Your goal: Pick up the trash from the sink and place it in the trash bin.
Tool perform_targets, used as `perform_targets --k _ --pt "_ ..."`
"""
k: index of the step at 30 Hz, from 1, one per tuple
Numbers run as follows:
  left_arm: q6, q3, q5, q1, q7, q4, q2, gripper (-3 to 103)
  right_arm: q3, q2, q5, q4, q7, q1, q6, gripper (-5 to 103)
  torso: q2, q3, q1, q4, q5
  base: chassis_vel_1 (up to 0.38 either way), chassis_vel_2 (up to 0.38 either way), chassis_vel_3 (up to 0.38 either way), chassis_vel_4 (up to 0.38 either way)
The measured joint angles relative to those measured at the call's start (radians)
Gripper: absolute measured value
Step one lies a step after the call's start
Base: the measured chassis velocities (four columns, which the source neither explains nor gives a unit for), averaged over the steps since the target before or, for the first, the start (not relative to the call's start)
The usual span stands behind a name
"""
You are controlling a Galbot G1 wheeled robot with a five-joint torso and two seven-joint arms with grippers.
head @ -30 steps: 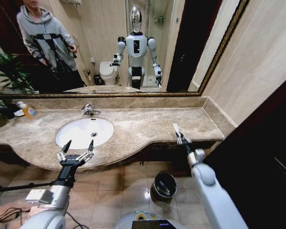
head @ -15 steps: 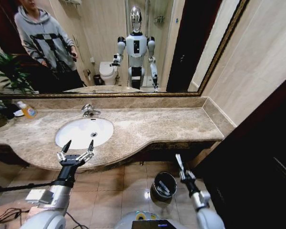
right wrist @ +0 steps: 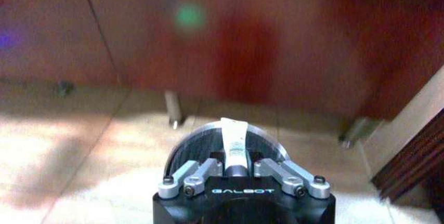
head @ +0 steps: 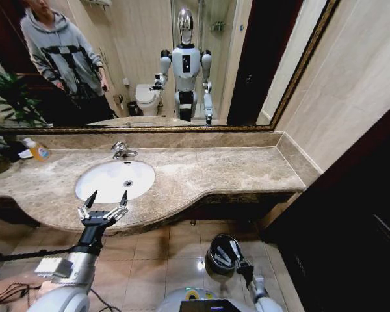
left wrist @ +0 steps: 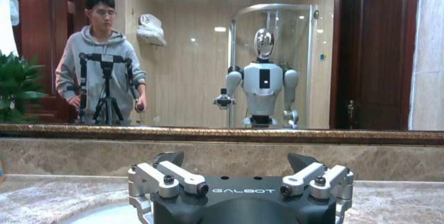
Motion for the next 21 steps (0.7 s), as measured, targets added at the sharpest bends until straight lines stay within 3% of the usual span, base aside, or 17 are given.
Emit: perform_targets --k 10,21 --pt "0.000 0.000 0.000 0.000 0.000 0.000 0.000 100 -0.021 0.019 -0.036 -0.304 -0.026 0.167 -0.005 18 0.000 0.000 0.000 -0.0001 0.0000 0.000 0.000 0.000 0.000" --pt "0.000 0.000 0.000 0.000 0.000 0.000 0.000 100 -0.029 0.023 -0.085 -0.496 -0.027 0.298 0.001 18 0.000 0.000 0.000 -0.0001 0.0000 0.000 0.000 0.000 0.000"
